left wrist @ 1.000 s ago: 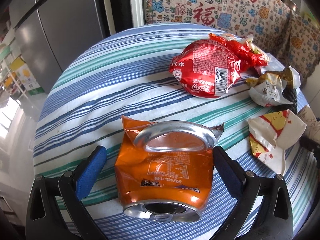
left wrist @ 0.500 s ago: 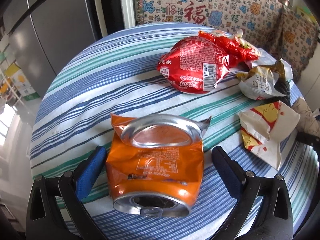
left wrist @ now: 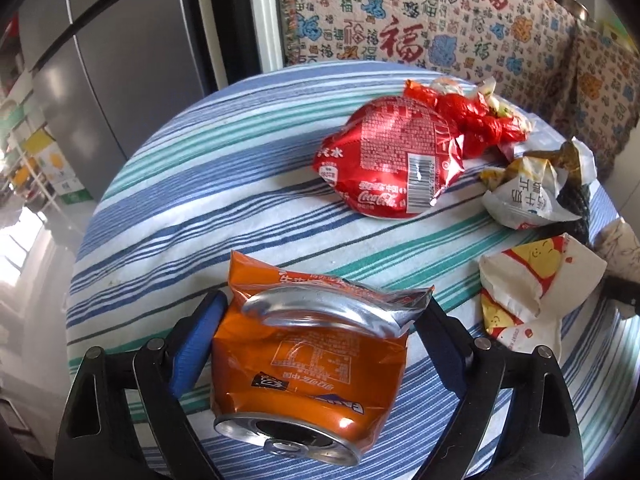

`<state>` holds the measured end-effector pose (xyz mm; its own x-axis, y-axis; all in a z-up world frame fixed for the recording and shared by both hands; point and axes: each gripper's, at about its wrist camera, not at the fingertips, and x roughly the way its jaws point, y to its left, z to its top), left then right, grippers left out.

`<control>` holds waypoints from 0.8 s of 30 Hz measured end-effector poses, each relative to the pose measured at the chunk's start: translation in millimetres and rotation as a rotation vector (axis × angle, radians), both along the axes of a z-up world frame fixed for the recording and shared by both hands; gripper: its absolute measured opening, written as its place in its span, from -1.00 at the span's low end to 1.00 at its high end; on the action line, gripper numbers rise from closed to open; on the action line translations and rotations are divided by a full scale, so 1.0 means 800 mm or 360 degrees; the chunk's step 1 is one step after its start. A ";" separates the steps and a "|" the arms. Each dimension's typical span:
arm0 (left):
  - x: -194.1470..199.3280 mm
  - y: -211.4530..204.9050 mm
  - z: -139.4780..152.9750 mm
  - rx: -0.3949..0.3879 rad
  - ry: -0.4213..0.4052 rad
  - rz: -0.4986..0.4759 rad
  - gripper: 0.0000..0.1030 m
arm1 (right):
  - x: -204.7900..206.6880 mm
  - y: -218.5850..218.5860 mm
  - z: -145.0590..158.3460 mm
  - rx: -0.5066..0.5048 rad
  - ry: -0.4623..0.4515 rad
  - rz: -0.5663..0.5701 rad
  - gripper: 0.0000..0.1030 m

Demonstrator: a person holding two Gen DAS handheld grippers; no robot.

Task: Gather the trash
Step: 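Grasp the crushed orange can with the left tool while the right tool grasps the floral paper bag, then carry the can and paper bag to the blue wastebasket and release both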

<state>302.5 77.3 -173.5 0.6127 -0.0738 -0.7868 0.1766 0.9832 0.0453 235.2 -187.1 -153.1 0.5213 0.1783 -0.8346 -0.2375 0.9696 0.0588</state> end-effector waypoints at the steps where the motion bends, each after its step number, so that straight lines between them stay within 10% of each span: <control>1: -0.001 0.002 0.002 -0.0002 -0.0012 0.0012 0.79 | -0.003 -0.001 0.003 0.0016 -0.0015 -0.0004 0.22; 24: -0.031 0.001 0.057 -0.0202 -0.0200 -0.0015 0.79 | -0.026 -0.028 0.029 0.0134 -0.0112 -0.0049 0.22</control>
<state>277.8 78.4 -127.9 0.7044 -0.1737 -0.6882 0.1865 0.9808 -0.0566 214.6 -209.3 -129.6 0.5846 0.2292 -0.7783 -0.2143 0.9688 0.1243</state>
